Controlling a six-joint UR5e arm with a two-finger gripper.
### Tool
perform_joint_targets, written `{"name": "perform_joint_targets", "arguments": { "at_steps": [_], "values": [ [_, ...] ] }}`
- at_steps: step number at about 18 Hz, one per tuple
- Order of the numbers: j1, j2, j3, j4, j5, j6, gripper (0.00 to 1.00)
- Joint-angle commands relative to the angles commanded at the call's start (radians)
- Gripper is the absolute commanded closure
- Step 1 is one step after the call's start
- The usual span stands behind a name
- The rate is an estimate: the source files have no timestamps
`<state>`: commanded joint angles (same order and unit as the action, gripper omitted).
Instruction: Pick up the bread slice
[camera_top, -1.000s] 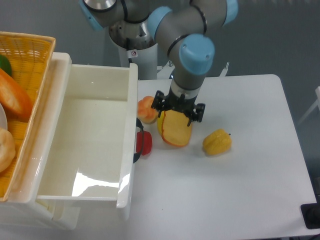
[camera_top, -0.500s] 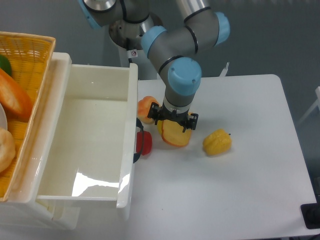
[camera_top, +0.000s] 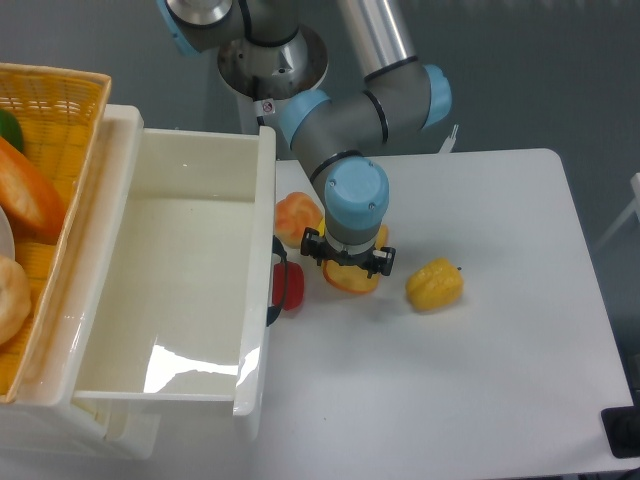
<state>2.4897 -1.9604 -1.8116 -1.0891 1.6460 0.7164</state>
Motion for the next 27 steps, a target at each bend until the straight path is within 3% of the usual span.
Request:
{"name": "perform_joint_targets", "arguments": {
  "at_steps": [14,17,19,22,27],
  "values": [
    [-0.011,-0.022,0.003,0.0,0.02,-0.038,0.12],
    [-0.012,-0.02,0.005,0.0,0.031,-0.04,0.39],
    [-0.012,-0.018,0.012,-0.002,0.029,-0.043,0.72],
    [-0.012,-0.017,0.017,-0.003,0.029,-0.043,0.98],
    [-0.011,-0.012,0.029,-0.006,0.025,-0.045,1.0]
  ]
}}
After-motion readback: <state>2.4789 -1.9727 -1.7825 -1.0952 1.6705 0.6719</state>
